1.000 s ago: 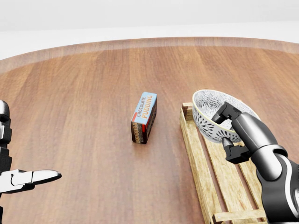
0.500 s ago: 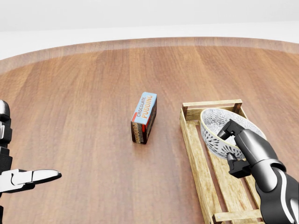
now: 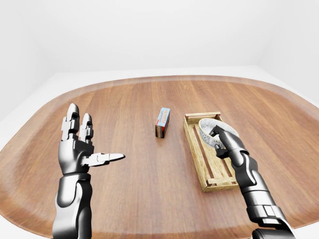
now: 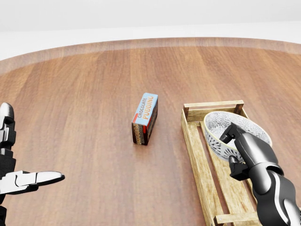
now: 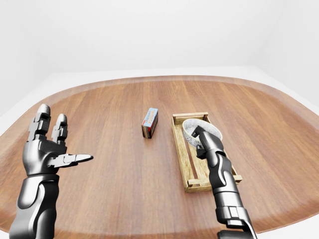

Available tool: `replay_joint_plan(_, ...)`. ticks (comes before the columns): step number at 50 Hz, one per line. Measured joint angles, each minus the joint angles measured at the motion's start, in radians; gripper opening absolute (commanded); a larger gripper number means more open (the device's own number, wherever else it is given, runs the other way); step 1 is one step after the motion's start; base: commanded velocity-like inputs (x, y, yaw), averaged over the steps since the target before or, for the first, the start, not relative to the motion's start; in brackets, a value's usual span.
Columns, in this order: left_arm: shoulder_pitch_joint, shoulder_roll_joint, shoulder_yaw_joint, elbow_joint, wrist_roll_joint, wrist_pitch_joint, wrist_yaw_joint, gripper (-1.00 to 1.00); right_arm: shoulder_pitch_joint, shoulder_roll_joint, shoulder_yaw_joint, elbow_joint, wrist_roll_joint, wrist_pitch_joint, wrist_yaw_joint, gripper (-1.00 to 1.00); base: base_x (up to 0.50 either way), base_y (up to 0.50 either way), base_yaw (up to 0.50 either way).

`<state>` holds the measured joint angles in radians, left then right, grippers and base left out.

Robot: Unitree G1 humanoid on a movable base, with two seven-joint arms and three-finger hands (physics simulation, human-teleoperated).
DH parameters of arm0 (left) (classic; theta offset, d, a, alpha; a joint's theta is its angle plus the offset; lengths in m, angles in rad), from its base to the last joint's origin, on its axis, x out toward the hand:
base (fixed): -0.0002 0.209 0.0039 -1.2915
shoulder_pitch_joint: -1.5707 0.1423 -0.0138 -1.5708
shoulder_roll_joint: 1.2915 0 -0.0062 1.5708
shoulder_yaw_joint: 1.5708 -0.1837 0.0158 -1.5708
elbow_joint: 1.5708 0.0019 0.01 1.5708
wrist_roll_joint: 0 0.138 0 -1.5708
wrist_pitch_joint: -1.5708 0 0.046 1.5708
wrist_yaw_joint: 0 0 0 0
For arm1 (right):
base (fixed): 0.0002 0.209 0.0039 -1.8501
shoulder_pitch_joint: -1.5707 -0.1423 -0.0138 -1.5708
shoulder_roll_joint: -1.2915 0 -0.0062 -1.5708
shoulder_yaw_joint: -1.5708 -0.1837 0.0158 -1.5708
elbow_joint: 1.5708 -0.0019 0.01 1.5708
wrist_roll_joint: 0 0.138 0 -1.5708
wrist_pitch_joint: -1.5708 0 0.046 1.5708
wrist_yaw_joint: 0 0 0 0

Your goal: Pick up the bowl on the left and put it in the tray.

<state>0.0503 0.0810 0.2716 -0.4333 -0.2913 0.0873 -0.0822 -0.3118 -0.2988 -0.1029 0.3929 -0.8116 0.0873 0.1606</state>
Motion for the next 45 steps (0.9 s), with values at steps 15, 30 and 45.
replay_joint_plan(15, 0.002, 0.000, 0.000, 0.001, 0.004, 0.000, -0.003, 1.00, -0.041, 0.002, 0.019, 0.099, -0.017, 0.000, -0.075, -1.00, 0.00, 0.00, 0.00)
replay_joint_plan(30, 0.001, 0.000, 0.002, 0.002, 0.003, 0.000, -0.002, 1.00, -0.081, 0.014, 0.053, 0.235, -0.019, 0.000, -0.122, -1.00, 0.00, 0.00, 0.00)
replay_joint_plan(45, 0.001, -0.001, -0.002, 0.007, 0.006, 0.000, -0.001, 1.00, -0.121, 0.020, 0.071, 0.358, -0.003, 0.000, -0.180, -1.00, 0.00, 0.00, 0.00)
